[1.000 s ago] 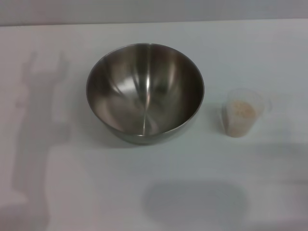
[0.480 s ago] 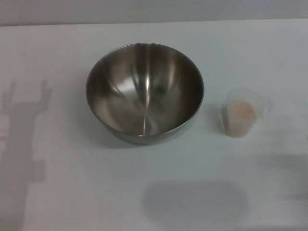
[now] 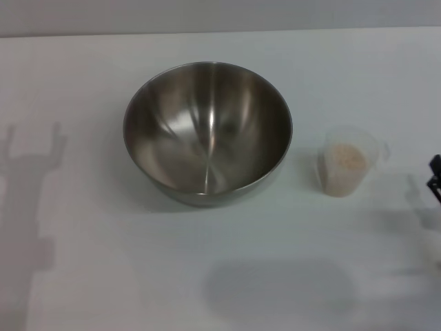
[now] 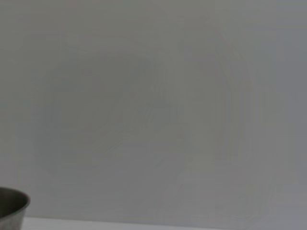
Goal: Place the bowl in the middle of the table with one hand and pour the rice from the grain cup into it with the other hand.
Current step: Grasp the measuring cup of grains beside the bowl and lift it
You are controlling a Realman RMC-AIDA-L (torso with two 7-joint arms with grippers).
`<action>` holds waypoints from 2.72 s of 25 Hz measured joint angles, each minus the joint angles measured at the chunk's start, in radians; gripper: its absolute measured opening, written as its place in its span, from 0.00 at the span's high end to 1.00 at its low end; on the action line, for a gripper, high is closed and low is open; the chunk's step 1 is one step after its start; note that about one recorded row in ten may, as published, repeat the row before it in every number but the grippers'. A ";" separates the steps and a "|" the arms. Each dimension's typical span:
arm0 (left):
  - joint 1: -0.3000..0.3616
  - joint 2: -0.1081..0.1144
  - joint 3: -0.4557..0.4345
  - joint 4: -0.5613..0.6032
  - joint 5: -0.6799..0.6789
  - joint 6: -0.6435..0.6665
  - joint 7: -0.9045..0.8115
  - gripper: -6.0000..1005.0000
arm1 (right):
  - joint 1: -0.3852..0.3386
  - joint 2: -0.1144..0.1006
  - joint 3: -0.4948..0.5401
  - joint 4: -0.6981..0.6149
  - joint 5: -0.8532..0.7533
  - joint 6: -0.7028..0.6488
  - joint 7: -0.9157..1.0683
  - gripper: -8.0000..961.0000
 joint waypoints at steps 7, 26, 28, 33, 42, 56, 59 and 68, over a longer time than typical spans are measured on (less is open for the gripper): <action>-0.002 0.000 0.004 0.005 0.000 0.002 -0.001 0.18 | 0.027 0.000 -0.035 0.001 0.000 0.044 -0.002 0.15; 0.006 0.000 0.006 -0.001 0.000 0.005 -0.002 0.18 | 0.073 0.000 -0.066 0.009 0.000 0.143 -0.002 0.15; 0.006 0.000 0.007 -0.001 0.000 0.008 -0.002 0.18 | 0.076 0.000 -0.066 0.009 0.000 0.149 -0.002 0.15; 0.009 0.000 0.013 0.000 0.000 0.027 -0.003 0.18 | 0.086 0.000 -0.067 0.012 0.000 0.172 -0.002 0.16; 0.015 0.000 0.020 0.001 0.000 0.031 -0.003 0.18 | 0.093 0.000 -0.068 0.013 0.000 0.180 -0.002 0.16; 0.018 0.000 0.020 0.007 0.000 0.033 -0.022 0.18 | 0.106 -0.002 -0.065 0.010 0.002 0.182 -0.002 0.16; 0.019 0.000 0.020 0.011 0.000 0.033 -0.026 0.18 | 0.108 -0.002 -0.062 0.009 0.003 0.186 -0.002 0.16; 0.019 0.000 0.024 0.021 0.000 0.033 -0.027 0.18 | 0.131 -0.002 -0.059 0.009 0.004 0.220 -0.002 0.17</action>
